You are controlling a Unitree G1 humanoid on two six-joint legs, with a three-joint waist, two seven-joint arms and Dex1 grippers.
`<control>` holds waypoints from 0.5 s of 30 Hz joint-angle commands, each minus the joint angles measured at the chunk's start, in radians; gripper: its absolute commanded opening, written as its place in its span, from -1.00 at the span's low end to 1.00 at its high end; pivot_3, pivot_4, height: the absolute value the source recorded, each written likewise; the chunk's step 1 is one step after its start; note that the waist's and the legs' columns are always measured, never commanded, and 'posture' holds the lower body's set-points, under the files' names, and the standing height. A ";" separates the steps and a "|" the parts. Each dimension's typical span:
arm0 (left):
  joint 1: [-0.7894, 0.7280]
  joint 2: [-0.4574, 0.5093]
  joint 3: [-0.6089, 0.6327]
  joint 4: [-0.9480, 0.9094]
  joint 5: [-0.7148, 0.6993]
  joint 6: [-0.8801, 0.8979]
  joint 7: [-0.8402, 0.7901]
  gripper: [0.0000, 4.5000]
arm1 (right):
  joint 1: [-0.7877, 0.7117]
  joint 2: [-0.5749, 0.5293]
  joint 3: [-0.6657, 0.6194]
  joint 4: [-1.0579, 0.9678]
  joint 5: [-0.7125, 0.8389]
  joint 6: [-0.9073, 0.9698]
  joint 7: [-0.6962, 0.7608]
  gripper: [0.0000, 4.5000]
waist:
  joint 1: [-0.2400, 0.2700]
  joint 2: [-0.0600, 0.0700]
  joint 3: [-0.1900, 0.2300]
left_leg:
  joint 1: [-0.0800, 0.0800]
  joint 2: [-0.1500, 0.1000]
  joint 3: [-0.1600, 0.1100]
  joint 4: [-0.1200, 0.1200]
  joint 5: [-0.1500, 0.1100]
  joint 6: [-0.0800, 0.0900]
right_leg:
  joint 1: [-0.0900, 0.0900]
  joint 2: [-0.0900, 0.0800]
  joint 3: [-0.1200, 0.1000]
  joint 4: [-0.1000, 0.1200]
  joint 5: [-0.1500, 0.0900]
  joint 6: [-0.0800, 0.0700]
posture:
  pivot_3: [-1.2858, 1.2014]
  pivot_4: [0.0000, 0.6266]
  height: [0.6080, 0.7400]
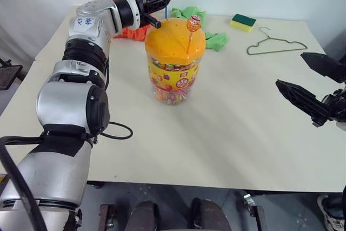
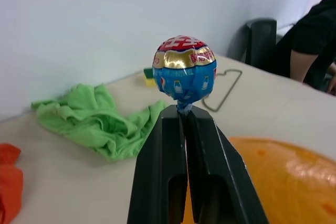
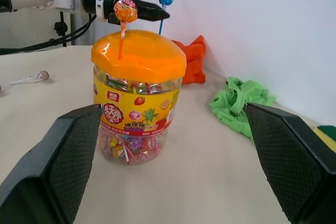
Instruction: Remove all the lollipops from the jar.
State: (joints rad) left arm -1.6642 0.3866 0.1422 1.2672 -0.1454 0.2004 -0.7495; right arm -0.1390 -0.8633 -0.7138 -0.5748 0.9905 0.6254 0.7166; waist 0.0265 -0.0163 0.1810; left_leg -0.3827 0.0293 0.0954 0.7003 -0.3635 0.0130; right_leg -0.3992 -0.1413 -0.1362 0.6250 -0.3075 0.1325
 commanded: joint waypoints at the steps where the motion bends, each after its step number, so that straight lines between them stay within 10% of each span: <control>1: -0.080 0.017 0.054 -0.020 -0.032 -0.026 0.027 -0.99 | -0.029 -0.025 0.007 0.022 -0.014 -0.039 0.014 1.00 | -0.001 0.000 0.000 | 0.000 0.000 0.000 0.000 0.000 0.000 | 0.000 0.000 0.000 0.000 0.000 0.000 | 0.03 -0.52 1.00; 15: -0.015 0.303 -0.096 -0.040 0.166 0.222 0.015 -0.99 | -0.178 -0.042 0.171 0.151 -0.068 -0.093 0.110 1.00 | -0.011 0.000 0.000 | 0.000 0.000 0.001 -0.001 0.000 0.000 | -0.003 0.000 0.001 0.001 0.000 0.000 | 0.03 -0.52 1.00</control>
State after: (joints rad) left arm -1.6724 0.6727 0.0668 1.2631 -0.0054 0.3696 -0.7186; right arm -0.2975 -0.8890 -0.5380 -0.4282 0.9277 0.5587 0.8121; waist 0.0153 -0.0161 0.1810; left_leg -0.3829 0.0295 0.0967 0.6994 -0.3635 0.0130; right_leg -0.4019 -0.1411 -0.1352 0.6258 -0.3076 0.1325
